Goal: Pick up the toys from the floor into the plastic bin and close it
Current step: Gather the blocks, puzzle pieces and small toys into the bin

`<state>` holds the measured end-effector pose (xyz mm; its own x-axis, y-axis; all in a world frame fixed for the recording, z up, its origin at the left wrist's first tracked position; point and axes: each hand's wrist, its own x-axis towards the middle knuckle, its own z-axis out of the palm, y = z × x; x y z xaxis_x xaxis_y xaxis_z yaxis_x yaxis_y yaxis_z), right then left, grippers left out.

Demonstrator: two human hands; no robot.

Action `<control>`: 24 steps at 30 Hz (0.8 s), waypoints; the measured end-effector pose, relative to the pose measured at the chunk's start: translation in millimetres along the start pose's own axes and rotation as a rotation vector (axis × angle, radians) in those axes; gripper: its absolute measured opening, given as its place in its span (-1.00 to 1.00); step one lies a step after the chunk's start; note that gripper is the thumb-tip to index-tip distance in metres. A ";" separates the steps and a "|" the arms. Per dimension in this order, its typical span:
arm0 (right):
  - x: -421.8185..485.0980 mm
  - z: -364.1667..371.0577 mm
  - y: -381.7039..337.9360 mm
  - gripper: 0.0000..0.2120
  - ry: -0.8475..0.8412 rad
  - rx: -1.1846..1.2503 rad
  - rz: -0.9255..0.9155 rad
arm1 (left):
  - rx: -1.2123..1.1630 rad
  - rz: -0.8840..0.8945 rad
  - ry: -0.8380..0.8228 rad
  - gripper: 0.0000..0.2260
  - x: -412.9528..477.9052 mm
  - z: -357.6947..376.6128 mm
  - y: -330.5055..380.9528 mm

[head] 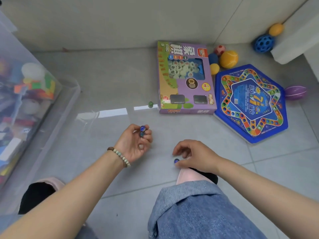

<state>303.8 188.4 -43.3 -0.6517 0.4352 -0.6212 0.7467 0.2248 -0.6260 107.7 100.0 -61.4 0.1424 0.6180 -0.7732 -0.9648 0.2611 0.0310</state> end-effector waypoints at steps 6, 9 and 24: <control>10.6 4.9 -9.9 -0.85 0.051 -0.231 -0.059 | 0.008 0.076 0.020 -0.75 -1.0 -1.5 6.6; 18.6 3.2 -37.9 -0.83 0.175 0.102 -0.095 | 0.113 0.107 0.017 -0.76 0.1 -2.9 11.3; 84.5 15.3 -70.9 -0.79 0.463 -0.221 -0.129 | 0.798 0.628 0.454 -0.62 -9.5 -26.6 43.7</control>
<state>193.7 195.8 -58.6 -0.6507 0.7202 -0.2406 0.7070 0.4590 -0.5381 58.3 85.8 -69.5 -0.5729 0.5219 -0.6320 -0.3948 0.5000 0.7708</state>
